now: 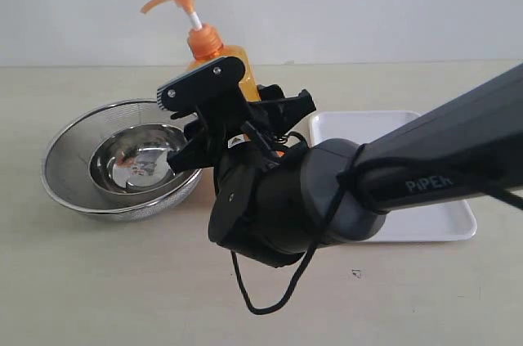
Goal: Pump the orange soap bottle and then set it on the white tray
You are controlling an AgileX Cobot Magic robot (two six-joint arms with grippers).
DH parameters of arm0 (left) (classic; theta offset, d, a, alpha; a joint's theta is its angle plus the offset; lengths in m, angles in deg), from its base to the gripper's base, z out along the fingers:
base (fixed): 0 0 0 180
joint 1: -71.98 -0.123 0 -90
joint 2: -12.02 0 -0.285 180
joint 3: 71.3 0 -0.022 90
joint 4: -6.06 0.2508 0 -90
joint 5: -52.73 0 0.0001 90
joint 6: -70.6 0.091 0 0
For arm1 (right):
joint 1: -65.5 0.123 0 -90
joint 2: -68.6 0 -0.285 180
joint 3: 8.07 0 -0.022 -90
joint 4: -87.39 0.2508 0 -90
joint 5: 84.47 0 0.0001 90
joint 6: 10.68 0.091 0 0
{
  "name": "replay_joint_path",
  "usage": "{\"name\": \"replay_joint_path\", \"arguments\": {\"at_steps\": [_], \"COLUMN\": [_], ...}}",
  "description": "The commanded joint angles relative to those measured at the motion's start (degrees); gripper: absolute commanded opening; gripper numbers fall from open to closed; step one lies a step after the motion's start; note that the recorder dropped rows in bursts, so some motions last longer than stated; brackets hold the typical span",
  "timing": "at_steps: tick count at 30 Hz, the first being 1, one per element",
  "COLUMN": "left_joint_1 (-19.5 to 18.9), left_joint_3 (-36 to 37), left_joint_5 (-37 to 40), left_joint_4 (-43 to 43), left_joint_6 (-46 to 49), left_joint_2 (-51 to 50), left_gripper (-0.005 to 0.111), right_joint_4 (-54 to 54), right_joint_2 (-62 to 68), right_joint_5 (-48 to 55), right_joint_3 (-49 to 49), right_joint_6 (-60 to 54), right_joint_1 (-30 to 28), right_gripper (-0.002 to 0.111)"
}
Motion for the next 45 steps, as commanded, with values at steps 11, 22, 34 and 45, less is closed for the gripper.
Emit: {"name": "replay_joint_path", "arguments": {"at_steps": [11,22,34,45], "left_joint_1": [-0.2,-0.2,-0.2,-0.2], "left_joint_3": [0.2,0.2,0.2,0.2], "left_joint_5": [-0.4,-0.4,-0.4,-0.4], "left_joint_4": [0.1,0.1,0.1,0.1], "left_joint_6": [0.5,0.5,0.5,0.5], "left_joint_2": [0.2,0.2,0.2,0.2], "left_gripper": [0.005,0.005,0.005,0.005], "right_joint_4": [-0.5,-0.5,-0.5,1.3], "right_joint_2": [-0.1,-0.1,-0.1,-0.1], "right_joint_5": [-0.4,-0.1,4.3,3.0], "right_joint_3": [0.2,0.2,0.2,0.2], "right_joint_6": [-2.7,-10.0,-7.7,2.9], "right_joint_1": [0.0,0.0,0.0,0.0], "right_gripper": [0.000,0.000,0.000,0.000]}}
